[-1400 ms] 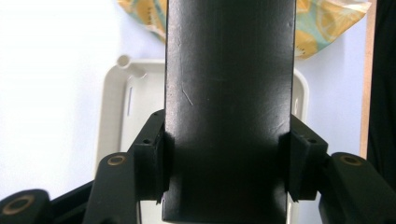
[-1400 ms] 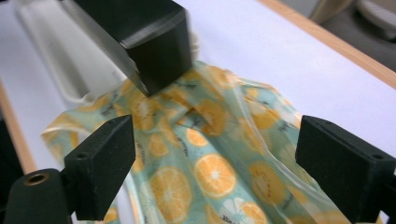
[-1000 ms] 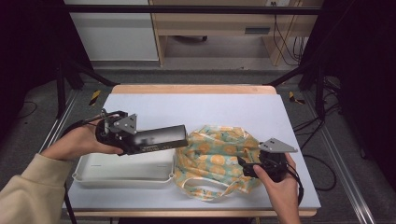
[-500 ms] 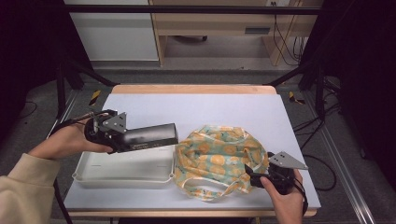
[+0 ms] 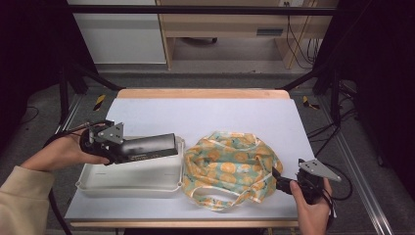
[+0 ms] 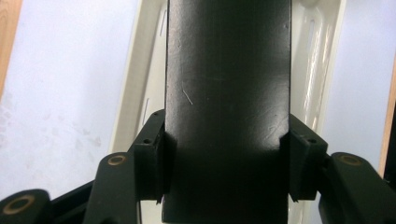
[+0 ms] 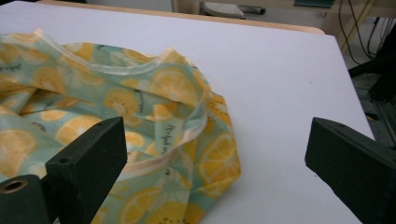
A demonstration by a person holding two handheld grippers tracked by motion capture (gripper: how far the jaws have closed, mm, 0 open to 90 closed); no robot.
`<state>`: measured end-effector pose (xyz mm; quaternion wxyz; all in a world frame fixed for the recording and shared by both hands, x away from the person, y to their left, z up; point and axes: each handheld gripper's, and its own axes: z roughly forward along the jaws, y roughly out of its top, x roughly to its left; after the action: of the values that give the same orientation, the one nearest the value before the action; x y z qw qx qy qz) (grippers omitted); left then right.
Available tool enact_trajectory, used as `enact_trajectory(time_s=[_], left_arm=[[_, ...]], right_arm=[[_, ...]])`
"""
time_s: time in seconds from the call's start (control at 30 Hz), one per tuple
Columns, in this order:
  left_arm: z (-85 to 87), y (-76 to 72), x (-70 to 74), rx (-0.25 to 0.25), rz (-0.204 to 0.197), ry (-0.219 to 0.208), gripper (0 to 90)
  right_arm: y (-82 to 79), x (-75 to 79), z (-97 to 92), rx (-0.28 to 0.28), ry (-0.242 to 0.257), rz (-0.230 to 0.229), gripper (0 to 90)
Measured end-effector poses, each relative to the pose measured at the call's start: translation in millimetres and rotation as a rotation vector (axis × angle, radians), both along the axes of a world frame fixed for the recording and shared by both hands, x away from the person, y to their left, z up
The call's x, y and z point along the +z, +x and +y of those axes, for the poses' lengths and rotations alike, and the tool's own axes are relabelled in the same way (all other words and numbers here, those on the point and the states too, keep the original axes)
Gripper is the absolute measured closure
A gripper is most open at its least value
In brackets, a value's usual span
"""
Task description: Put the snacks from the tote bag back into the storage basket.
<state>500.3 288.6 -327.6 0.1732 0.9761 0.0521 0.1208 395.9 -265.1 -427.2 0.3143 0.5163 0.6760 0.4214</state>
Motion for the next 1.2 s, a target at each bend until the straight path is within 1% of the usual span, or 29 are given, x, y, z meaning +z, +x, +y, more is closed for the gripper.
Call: enact_trajectory(time_s=[0.03,0.1,0.17,0.2,0.23,0.33,0.37,0.47,0.57,0.6,0.7,0.77,0.83,0.9,0.93,1.07,1.13,1.2], left_arm=[[0.0,0.0,0.0,0.000,0.000,0.000,43.4],[3.0,-0.6,-4.4,-0.002,0.003,-0.004,43.4],[3.6,-1.2,-5.8,-0.005,0.006,-0.002,43.4],[4.6,-2.2,-9.1,-0.013,0.007,0.001,43.4],[4.6,-2.2,-9.1,-0.013,0.007,0.001,43.4],[7.3,-3.5,-15.6,-0.019,0.012,0.003,43.4],[8.2,-4.0,-17.4,-0.015,0.015,-0.002,43.4],[11.5,-3.6,-23.0,-0.017,0.021,0.000,43.4],[13.0,-4.1,-28.8,-0.022,0.029,-0.001,43.4],[13.1,-4.3,-30.1,-0.026,0.031,0.002,43.4],[12.4,-5.3,-34.9,-0.034,0.036,0.008,43.4],[11.7,-5.6,-38.1,-0.037,0.042,-0.001,43.4],[11.4,-5.6,-39.3,-0.042,0.043,0.000,43.4],[9.6,-5.8,-44.4,-0.045,0.050,-0.001,43.4],[9.1,-5.2,-45.8,-0.052,0.052,0.006,43.4],[7.0,-4.5,-50.2,-0.063,0.062,0.008,43.4],[5.3,-3.4,-53.9,-0.072,0.069,-0.002,43.4],[4.3,-2.9,-56.1,-0.082,0.072,0.000,43.4]], right_arm=[[0.0,0.0,0.0,0.000,0.000,0.000,6.1],[-0.2,-3.6,-5.8,-0.023,0.005,0.011,6.3],[-0.2,-5.1,-7.4,-0.027,-0.002,0.010,6.3],[-0.4,-7.4,-9.6,-0.039,-0.008,0.019,6.6],[-0.4,-7.4,-9.6,-0.039,-0.008,0.019,6.6],[-1.2,-9.3,-13.4,-0.060,-0.016,0.015,6.7],[-1.8,-8.9,-14.1,-0.063,-0.011,0.010,6.7],[-3.3,-8.0,-15.8,-0.067,0.003,0.001,6.6],[-3.0,-9.0,-16.0,-0.068,0.001,0.012,6.6],[-3.0,-9.5,-16.3,-0.069,0.007,0.019,6.6],[-2.7,-10.8,-18.1,-0.072,0.006,0.020,6.6],[-2.7,-11.9,-19.3,-0.078,0.009,0.029,6.6],[-2.5,-13.3,-20.6,-0.080,0.008,0.033,6.7],[-2.3,-14.6,-21.3,-0.087,0.005,0.041,6.7],[-2.3,-15.0,-21.4,-0.088,0.010,0.045,6.7],[-1.9,-17.0,-23.0,-0.100,0.008,0.056,6.7],[-1.7,-18.3,-23.4,-0.105,0.006,0.061,6.7],[-1.5,-19.4,-22.6,-0.105,0.005,0.067,6.7]])
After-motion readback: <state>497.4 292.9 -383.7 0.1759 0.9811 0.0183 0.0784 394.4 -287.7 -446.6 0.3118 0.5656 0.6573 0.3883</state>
